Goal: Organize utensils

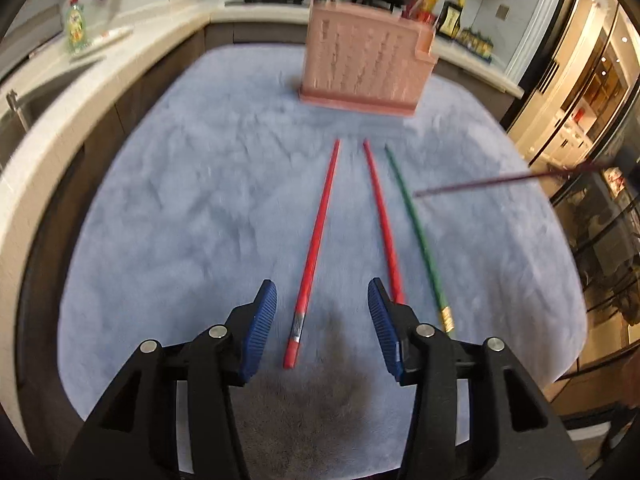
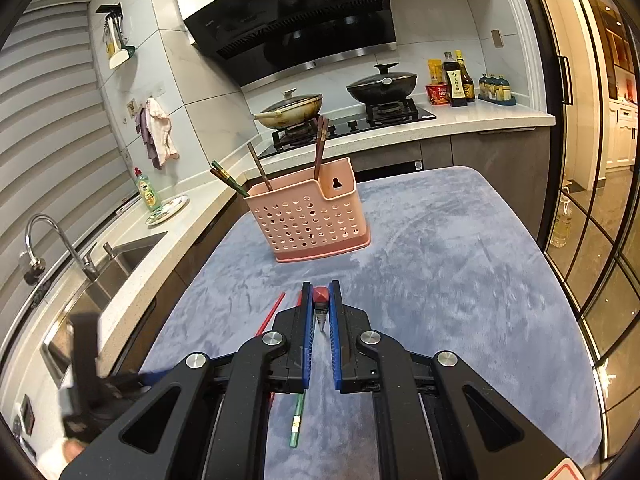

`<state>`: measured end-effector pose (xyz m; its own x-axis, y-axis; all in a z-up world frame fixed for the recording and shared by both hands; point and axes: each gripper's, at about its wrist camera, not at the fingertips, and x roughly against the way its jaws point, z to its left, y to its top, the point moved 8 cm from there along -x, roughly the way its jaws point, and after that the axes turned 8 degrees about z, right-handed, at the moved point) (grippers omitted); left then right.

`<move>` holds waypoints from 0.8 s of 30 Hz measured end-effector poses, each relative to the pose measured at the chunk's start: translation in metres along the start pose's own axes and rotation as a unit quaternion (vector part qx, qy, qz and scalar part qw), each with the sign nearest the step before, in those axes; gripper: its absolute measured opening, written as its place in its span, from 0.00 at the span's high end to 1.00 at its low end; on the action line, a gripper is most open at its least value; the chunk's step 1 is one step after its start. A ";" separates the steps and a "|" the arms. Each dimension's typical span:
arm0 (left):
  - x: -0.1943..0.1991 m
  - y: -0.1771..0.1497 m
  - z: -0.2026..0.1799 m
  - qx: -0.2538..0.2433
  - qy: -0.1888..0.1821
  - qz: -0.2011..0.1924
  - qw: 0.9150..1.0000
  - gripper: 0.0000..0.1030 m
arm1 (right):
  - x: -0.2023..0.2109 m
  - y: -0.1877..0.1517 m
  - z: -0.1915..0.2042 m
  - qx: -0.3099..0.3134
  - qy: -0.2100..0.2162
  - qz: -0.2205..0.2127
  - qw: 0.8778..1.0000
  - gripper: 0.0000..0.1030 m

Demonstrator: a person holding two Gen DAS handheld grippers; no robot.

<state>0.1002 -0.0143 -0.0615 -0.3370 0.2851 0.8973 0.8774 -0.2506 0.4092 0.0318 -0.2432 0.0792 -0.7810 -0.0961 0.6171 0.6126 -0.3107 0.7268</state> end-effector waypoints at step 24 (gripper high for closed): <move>0.052 0.037 0.004 0.011 -0.002 -0.053 0.999 0.93 | 0.005 0.029 0.003 0.009 0.003 -0.028 1.000 0.93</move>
<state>0.1161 -0.0051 0.0000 -0.4275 0.3118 0.8485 0.8441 -0.1982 0.4981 0.0457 -0.2494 0.1044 -0.8145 -0.0855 0.5738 0.5704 -0.2987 0.7652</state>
